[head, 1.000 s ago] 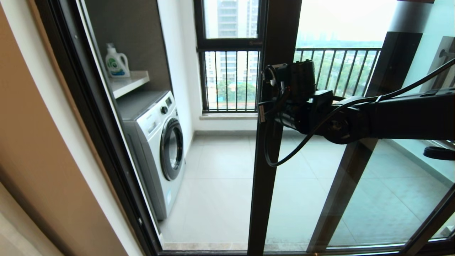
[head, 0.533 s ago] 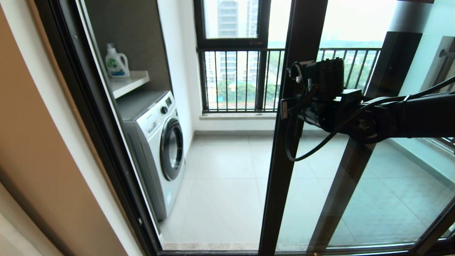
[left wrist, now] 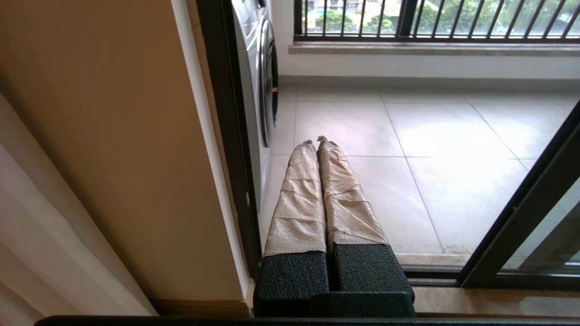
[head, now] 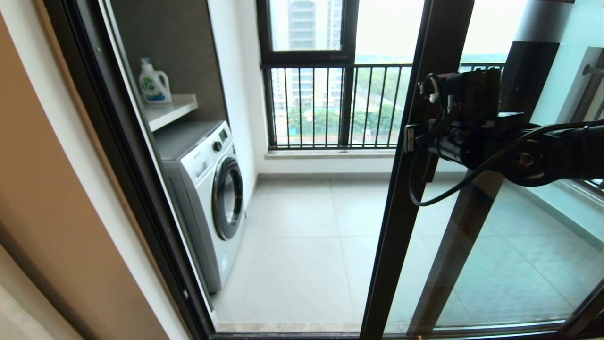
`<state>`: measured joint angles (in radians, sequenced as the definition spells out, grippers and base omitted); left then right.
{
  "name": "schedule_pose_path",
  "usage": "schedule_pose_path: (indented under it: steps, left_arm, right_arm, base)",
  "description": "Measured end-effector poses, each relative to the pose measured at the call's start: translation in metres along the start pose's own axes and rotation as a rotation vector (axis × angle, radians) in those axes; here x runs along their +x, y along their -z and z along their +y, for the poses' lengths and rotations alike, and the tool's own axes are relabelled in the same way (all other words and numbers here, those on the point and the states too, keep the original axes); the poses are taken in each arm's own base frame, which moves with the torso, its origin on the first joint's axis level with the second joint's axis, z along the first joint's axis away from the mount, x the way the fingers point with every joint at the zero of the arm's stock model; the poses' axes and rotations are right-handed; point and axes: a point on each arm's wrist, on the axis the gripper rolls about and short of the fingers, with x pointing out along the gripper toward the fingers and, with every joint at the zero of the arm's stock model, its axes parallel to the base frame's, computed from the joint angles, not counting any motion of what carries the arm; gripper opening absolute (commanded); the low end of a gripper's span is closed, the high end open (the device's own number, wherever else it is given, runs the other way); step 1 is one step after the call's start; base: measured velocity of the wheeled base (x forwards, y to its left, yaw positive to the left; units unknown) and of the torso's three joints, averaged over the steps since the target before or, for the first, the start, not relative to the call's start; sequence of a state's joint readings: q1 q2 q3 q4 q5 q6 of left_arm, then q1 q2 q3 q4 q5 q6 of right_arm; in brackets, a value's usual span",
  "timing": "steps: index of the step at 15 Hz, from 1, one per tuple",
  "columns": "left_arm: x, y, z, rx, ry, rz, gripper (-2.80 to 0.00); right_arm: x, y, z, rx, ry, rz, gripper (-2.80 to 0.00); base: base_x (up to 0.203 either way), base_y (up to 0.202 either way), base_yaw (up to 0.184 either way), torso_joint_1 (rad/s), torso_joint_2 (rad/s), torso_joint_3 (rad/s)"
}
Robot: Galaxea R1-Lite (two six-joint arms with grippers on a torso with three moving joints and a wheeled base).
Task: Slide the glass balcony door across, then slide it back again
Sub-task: Open the slid door
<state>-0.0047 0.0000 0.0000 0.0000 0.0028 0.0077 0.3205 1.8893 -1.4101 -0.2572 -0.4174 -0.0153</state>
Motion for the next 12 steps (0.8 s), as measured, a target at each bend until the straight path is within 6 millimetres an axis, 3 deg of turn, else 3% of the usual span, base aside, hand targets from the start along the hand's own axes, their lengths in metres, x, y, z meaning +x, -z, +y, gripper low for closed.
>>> schedule_pose_path:
  steps: [6, 12]
  left_arm:
    - [0.000, 0.000, 0.000, 0.000, 0.000, 0.000, -2.80]
    - [0.000, 0.000, 0.000, 0.000, 0.000, 0.000, -2.80]
  right_arm:
    - [-0.008, 0.003, -0.026, 0.006, -0.011, 0.018, -2.80]
    - [0.000, 0.006, -0.071, 0.025, 0.049, 0.030, -2.80]
  base:
    - [0.000, 0.000, 0.000, 0.000, 0.00, 0.000]
    - [0.000, 0.000, 0.000, 0.000, 0.00, 0.000]
